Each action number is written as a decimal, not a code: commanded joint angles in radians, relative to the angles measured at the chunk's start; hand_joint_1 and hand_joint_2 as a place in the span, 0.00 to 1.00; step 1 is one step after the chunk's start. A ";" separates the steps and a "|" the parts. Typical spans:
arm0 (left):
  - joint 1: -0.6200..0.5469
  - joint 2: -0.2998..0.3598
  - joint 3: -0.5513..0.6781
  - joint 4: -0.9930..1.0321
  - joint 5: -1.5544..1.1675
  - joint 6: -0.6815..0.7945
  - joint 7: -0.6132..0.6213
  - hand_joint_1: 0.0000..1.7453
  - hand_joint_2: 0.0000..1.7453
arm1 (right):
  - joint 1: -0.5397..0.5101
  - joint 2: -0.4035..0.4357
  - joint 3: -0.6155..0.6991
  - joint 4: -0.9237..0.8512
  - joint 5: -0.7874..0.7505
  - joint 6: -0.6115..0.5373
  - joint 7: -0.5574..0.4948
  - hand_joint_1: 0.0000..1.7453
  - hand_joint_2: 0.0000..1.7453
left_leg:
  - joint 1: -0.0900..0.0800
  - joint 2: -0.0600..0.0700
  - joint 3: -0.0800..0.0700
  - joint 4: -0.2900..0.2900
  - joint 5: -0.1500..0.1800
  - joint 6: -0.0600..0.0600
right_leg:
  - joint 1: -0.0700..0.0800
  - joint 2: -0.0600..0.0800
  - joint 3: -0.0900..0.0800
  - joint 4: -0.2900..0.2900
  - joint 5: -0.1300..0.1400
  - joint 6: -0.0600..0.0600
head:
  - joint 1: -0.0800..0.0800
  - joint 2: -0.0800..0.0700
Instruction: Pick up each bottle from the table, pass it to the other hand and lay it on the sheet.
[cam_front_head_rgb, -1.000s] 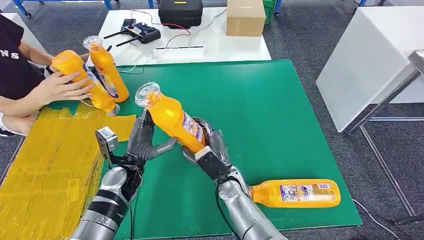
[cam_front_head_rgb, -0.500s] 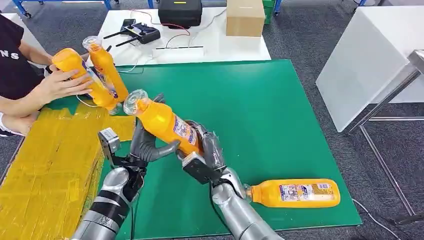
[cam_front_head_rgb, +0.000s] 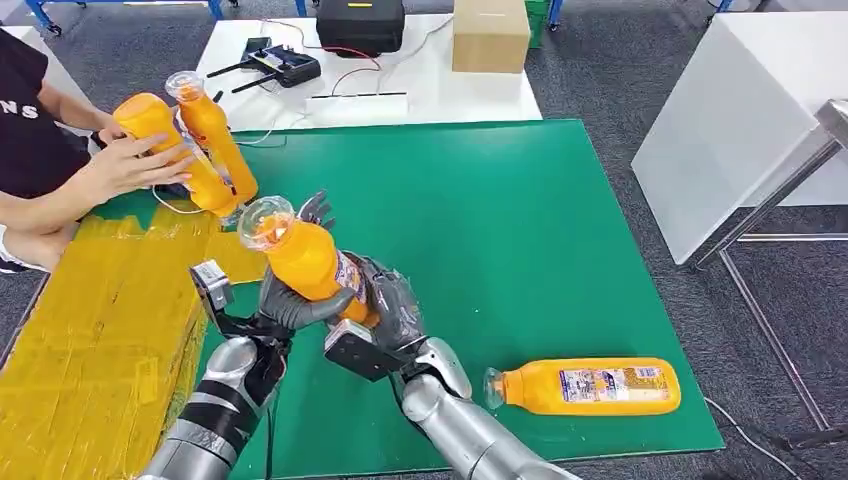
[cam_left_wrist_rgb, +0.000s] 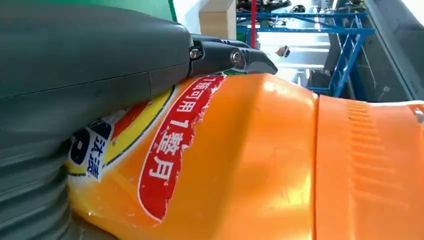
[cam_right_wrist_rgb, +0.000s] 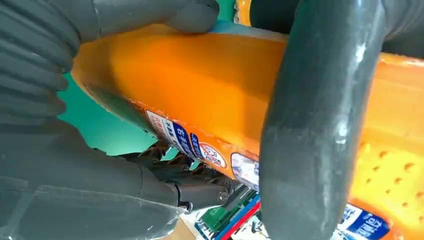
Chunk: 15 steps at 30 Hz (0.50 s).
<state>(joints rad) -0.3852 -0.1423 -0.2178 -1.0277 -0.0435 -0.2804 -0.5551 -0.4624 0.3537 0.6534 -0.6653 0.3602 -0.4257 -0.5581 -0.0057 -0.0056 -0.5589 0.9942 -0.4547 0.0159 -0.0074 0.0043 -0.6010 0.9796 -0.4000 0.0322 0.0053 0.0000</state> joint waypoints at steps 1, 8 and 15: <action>-0.051 -0.002 -0.028 0.058 -0.001 0.020 0.011 1.00 1.00 | -0.018 -0.005 0.146 0.100 0.004 -0.003 -0.024 1.00 1.00 | 0.001 -0.001 0.002 0.000 -0.001 -0.001 | 0.001 -0.002 0.003 -0.001 -0.001 -0.001 | 0.000 0.000; -0.028 0.005 0.025 0.005 0.016 0.063 0.029 1.00 1.00 | 0.012 -0.005 0.098 0.092 0.034 -0.014 -0.049 1.00 1.00 | 0.002 -0.001 0.003 0.000 -0.001 -0.002 | 0.002 -0.002 0.004 -0.001 -0.001 -0.001 | 0.000 0.000; 0.062 -0.007 0.079 -0.121 -0.099 0.220 0.051 1.00 1.00 | 0.112 -0.040 -0.060 -0.064 0.170 -0.008 -0.059 1.00 1.00 | 0.002 -0.002 0.003 -0.001 -0.001 -0.001 | 0.002 -0.002 0.004 -0.002 -0.001 -0.001 | 0.000 0.000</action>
<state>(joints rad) -0.3306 -0.1400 -0.2041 -1.0781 -0.0604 -0.1933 -0.5417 -0.4528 0.3532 0.6500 -0.6275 0.4243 -0.4448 -0.5882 -0.0057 -0.0057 -0.5589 0.9942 -0.4548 0.0159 -0.0074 0.0044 -0.6010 0.9796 -0.4001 0.0322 0.0053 0.0000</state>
